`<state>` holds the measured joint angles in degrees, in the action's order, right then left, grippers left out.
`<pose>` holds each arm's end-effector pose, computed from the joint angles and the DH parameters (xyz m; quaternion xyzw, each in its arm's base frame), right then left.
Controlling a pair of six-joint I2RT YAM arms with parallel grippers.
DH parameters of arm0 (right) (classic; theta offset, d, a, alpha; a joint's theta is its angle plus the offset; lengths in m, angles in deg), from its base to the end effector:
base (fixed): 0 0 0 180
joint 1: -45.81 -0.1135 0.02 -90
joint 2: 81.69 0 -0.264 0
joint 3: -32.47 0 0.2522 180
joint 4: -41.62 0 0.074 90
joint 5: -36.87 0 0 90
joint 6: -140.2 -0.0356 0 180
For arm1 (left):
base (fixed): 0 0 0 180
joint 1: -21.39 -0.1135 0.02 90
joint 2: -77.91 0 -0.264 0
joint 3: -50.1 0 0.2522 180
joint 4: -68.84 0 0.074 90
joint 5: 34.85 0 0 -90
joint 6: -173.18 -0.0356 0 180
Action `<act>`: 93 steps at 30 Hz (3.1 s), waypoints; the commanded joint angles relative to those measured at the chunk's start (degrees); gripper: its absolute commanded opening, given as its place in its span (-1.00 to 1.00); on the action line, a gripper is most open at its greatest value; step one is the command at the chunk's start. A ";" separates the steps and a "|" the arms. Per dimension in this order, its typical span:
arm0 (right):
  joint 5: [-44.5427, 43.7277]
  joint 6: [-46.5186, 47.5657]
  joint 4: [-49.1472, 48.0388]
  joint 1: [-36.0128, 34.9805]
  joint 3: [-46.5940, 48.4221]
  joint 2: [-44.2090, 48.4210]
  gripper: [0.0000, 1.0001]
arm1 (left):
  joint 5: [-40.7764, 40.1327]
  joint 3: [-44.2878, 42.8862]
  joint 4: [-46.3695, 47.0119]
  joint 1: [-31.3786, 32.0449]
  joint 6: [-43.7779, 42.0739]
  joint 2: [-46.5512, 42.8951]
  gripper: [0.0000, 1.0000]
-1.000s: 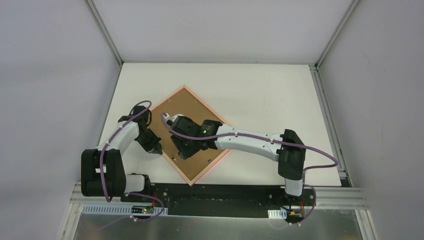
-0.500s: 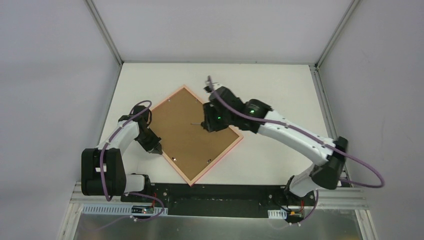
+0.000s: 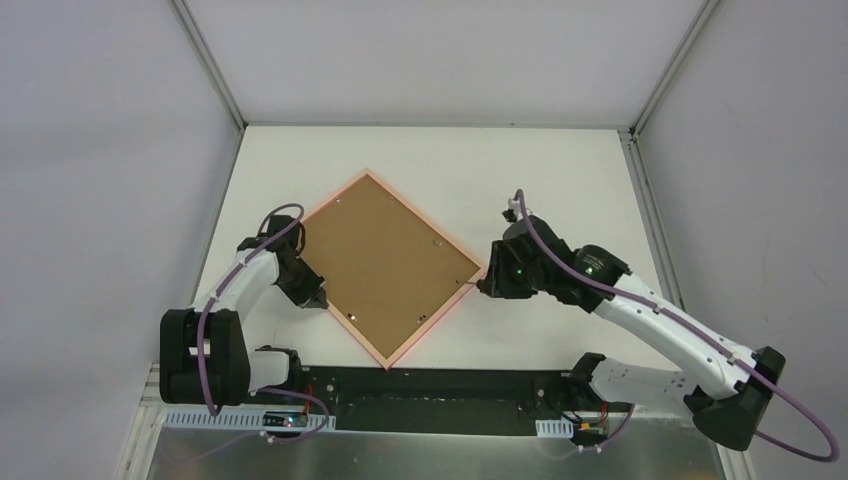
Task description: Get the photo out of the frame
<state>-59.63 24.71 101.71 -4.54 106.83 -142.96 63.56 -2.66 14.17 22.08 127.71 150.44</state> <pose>0.1392 0.1617 0.3221 -0.1797 0.9116 0.1833 0.3211 0.2073 -0.0077 0.1748 -0.3597 0.9204 -0.1190 0.0967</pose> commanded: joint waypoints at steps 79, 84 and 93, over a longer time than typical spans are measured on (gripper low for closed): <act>17.63 5.58 -18.50 17.69 45.75 -59.13 -1.00 | 9.76 -43.82 -3.87 -10.71 -22.86 44.40 0.09; 17.26 5.70 -18.27 17.72 48.15 -61.44 -1.00 | 8.90 -43.41 -4.94 -10.70 -23.47 44.81 0.08; 24.42 4.91 -18.41 17.53 53.30 -65.83 -1.00 | 8.84 -43.97 -6.19 -10.93 -23.59 45.99 -0.08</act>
<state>-40.35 29.91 83.92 13.29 155.83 -206.00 72.52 -47.12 12.29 10.89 103.40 193.45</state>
